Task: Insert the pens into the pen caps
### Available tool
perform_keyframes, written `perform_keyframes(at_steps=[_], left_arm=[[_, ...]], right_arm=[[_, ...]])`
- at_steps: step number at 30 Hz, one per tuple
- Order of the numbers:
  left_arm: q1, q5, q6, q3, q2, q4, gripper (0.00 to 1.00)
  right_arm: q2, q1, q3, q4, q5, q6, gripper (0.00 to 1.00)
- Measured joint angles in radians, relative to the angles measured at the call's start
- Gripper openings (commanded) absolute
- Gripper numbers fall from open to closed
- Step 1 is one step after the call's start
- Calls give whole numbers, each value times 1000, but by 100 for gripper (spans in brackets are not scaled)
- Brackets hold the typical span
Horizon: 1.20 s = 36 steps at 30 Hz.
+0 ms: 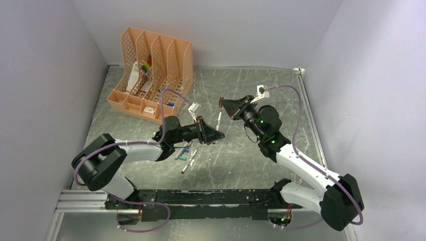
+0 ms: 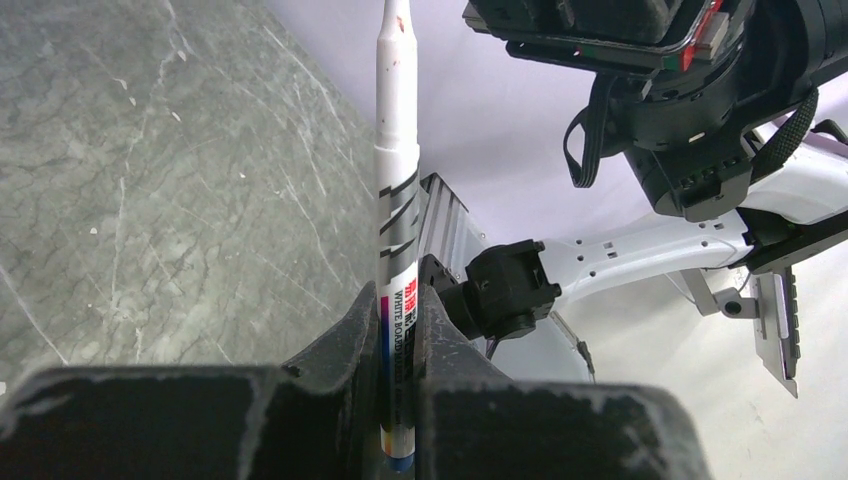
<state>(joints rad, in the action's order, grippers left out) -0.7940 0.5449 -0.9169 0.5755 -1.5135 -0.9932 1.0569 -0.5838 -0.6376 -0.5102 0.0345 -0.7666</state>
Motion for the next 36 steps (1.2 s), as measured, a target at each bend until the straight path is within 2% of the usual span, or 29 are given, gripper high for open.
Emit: perform_keyframes(at_steps=[36], left_arm=[[-2, -11, 31, 22, 37, 41, 7]], right_arm=[[-45, 0, 44, -3, 40, -21, 0]])
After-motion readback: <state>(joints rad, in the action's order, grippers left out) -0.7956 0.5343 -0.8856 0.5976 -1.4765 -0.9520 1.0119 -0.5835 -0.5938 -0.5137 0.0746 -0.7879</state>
